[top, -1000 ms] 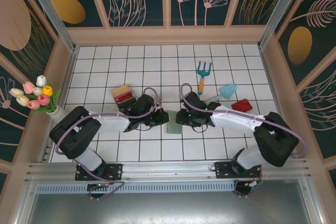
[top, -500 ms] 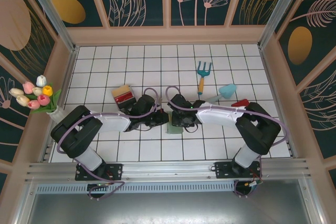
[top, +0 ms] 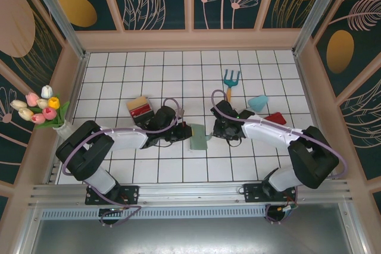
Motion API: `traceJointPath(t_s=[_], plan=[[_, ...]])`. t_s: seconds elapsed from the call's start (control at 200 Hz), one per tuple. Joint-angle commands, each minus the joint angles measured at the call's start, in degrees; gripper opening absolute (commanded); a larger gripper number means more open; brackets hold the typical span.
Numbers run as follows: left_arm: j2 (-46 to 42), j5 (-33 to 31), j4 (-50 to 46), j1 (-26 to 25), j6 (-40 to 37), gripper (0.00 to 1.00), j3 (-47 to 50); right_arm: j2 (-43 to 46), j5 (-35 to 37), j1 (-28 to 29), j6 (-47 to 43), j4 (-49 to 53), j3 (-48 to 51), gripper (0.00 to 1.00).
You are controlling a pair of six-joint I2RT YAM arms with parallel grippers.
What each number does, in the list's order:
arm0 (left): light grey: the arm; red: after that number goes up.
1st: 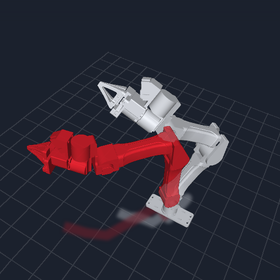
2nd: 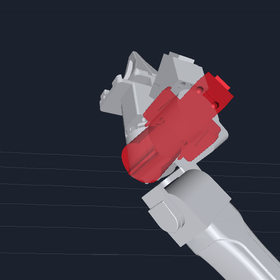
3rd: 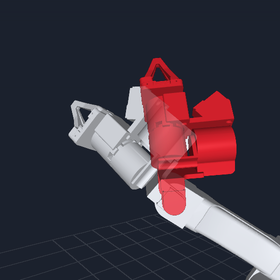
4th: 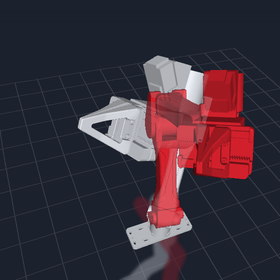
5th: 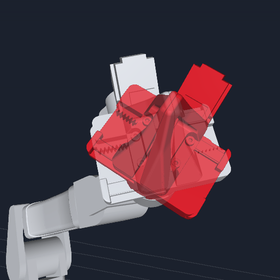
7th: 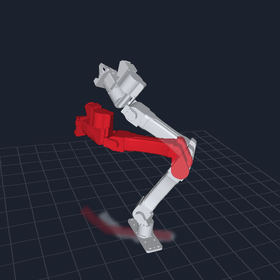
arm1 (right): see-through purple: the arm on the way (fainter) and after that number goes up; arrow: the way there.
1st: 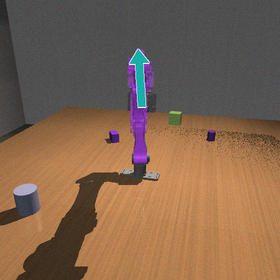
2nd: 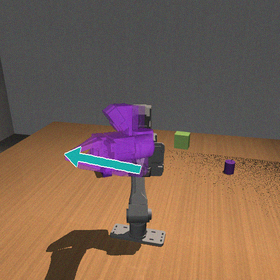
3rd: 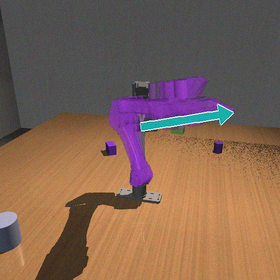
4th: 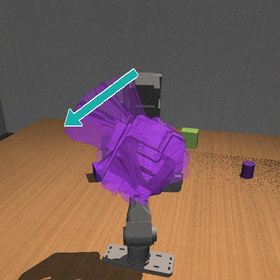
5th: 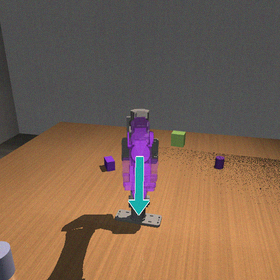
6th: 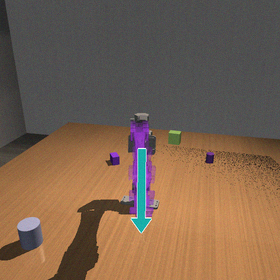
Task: Put the credit cards into the card holder
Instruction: Open the card holder at the center of the table.
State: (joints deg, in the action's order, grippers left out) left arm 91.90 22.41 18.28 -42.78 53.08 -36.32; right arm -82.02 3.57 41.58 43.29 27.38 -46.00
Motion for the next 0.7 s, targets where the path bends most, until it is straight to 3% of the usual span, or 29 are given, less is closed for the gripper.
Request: traceJointPath(t_s=[0.0, 0.13, 0.335, 0.415, 0.57, 0.696], plan=[[-0.22, 0.28, -1.82, 0.16, -1.79, 0.00, -0.37, 0.98, -7.39, -0.01, -0.19, -5.10, -0.39, 0.40], [-0.23, 0.35, -1.62, 0.24, -1.71, 0.00, -0.36, -2.19, -9.75, 0.12, -0.72, -6.52, -1.70, 0.52], [0.26, 0.83, -1.51, 0.21, -1.80, 0.00, -0.61, -7.09, -12.37, 0.46, -2.02, -6.92, -2.39, 0.53], [0.34, 0.63, -1.63, 0.24, -1.72, 0.00, -0.69, -7.48, -10.84, 1.11, -2.09, -5.66, -2.29, 0.41], [0.14, 0.10, -2.53, 0.16, -1.63, 0.00, -0.84, -4.76, -10.60, 0.35, -2.20, -6.39, 0.61, 0.09], [-0.36, -0.91, -3.63, 0.18, -1.93, 0.10, -0.63, -1.86, -10.75, 0.26, -1.99, -6.89, 1.52, 0.00]])
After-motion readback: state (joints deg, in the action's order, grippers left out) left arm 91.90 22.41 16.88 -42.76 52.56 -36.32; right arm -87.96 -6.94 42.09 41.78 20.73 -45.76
